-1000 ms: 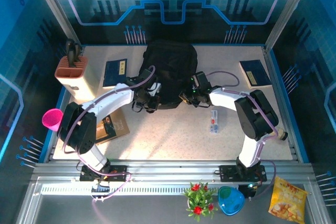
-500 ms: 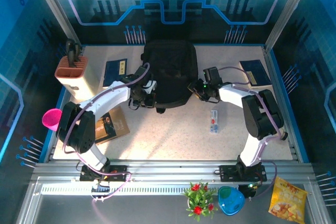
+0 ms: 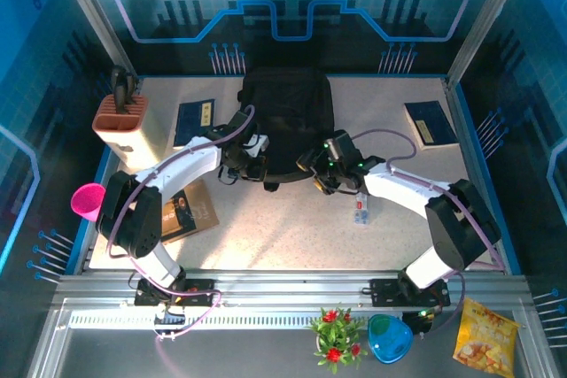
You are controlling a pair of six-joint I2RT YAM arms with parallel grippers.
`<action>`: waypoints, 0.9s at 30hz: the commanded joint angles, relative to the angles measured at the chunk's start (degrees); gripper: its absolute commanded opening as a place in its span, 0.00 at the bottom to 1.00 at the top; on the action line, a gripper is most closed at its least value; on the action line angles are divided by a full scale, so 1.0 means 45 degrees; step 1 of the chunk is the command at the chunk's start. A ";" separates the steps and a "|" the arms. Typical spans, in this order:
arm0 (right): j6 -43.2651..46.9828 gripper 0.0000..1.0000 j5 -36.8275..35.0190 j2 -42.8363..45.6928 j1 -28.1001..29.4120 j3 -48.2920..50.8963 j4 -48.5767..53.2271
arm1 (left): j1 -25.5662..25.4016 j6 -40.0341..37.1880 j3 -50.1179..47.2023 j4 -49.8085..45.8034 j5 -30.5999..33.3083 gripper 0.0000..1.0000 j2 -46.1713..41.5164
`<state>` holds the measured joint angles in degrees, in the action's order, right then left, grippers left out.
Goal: Pack the student bag
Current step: Unzip the student bag at the top-center of the table.
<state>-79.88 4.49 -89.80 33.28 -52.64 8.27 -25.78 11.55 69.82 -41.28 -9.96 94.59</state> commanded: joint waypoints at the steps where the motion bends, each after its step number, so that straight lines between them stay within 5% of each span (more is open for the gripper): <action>1: -0.1418 0.74 -0.1233 -0.0749 0.0408 -0.0960 0.1243 | -0.0072 -0.0442 -0.0023 -0.0013 -0.0520 0.00 0.0162; 15: -0.2914 0.68 -0.1871 -0.3138 0.1001 -0.3466 0.3235 | -0.0062 -0.0476 0.0066 -0.0119 -0.0722 0.00 0.0119; 27: -0.1987 0.23 -0.3684 -0.2130 0.0630 -0.2868 0.3894 | 0.0017 -0.0468 -0.0091 -0.1028 0.1077 0.00 -0.0213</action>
<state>-90.56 -7.55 -102.06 36.97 -66.96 22.02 -25.76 10.35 69.82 -43.00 -9.06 95.00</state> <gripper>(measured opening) 0.242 0.051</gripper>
